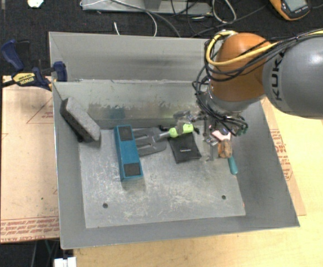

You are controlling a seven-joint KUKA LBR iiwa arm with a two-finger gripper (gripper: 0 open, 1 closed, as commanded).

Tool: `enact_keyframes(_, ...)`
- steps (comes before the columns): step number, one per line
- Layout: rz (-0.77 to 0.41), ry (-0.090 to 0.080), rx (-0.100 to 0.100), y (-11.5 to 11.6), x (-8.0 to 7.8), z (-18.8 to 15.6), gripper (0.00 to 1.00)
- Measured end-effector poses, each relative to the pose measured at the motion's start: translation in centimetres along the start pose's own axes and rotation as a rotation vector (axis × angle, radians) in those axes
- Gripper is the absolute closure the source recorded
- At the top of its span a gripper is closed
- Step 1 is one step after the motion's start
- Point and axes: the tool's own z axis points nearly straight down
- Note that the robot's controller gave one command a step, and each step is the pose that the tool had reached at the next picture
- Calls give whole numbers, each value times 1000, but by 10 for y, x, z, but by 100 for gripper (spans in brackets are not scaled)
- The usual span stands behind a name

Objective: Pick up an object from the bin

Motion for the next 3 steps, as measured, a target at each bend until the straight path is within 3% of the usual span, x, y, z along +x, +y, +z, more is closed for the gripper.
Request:
enact_keyframes(1,315,-5,1,-1,-2,52,0)
enact_keyframes(2,150,-10,2,-8,3,61,100)
enact_keyframes(3,150,-10,2,-8,3,61,100)
